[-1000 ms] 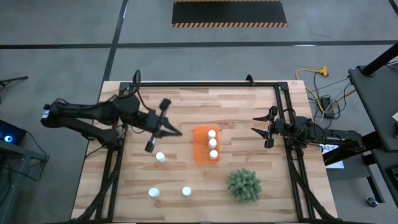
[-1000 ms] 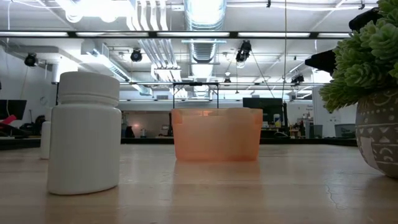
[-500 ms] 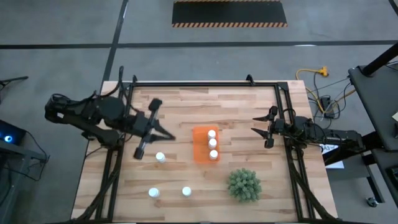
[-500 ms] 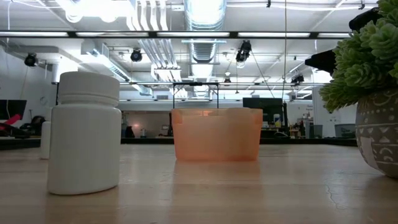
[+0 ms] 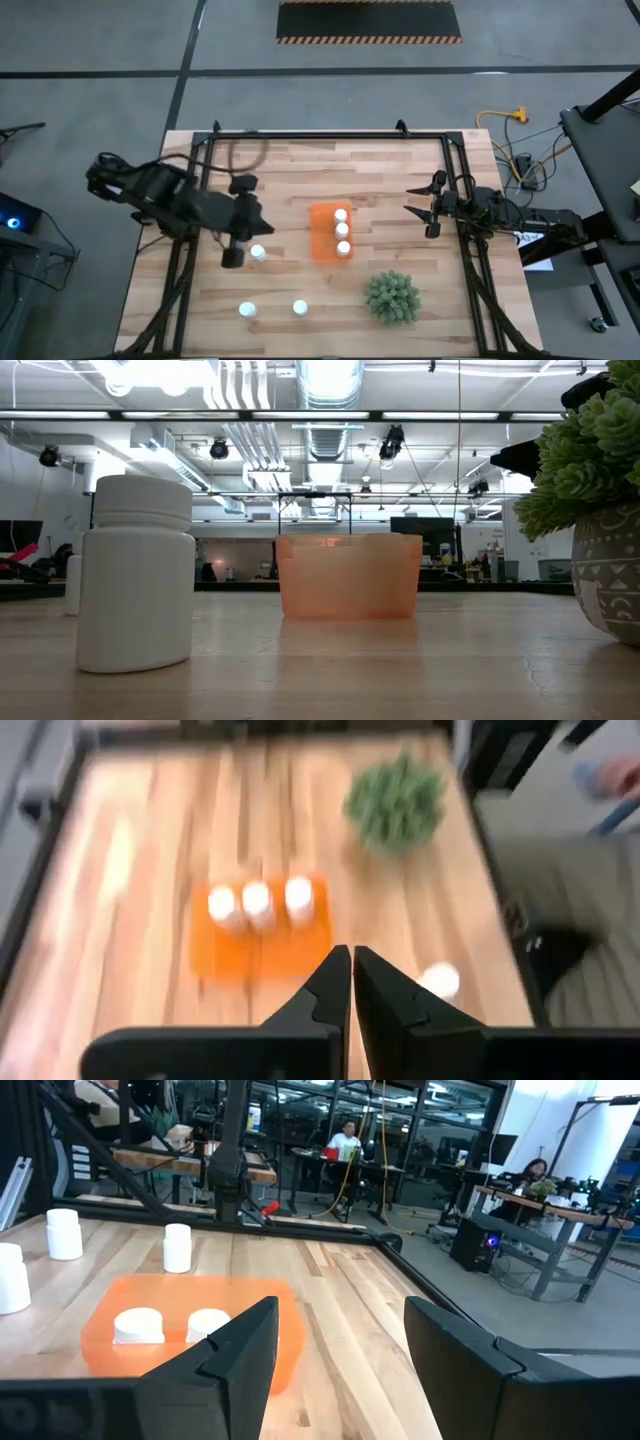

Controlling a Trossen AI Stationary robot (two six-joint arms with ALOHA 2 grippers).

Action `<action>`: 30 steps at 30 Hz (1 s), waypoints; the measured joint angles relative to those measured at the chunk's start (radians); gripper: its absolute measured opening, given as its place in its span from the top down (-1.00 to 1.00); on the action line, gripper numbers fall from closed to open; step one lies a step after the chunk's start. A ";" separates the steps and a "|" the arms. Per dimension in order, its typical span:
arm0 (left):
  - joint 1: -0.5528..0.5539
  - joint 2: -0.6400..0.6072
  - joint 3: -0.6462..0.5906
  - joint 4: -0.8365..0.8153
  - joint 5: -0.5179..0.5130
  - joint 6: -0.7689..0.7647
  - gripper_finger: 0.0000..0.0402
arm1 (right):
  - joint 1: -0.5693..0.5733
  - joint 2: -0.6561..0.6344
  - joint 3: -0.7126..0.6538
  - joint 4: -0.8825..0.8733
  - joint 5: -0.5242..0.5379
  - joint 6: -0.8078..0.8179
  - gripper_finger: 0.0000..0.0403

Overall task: Pick and place pill bottles into a basket
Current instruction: Put the white pill bottle into the orange bin

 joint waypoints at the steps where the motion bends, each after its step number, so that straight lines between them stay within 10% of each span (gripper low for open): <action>1: 0.000 0.022 0.013 -0.037 0.000 -0.027 1.00 | 0.000 0.000 0.000 0.000 0.000 0.001 -0.02; 10: 0.000 0.190 0.051 -0.369 0.011 -0.253 1.00 | 0.000 0.000 0.000 0.000 0.000 0.001 -0.02; 30: 0.002 0.154 -0.209 -0.362 0.022 -0.382 1.00 | 0.000 0.011 0.000 0.000 0.000 0.002 -0.02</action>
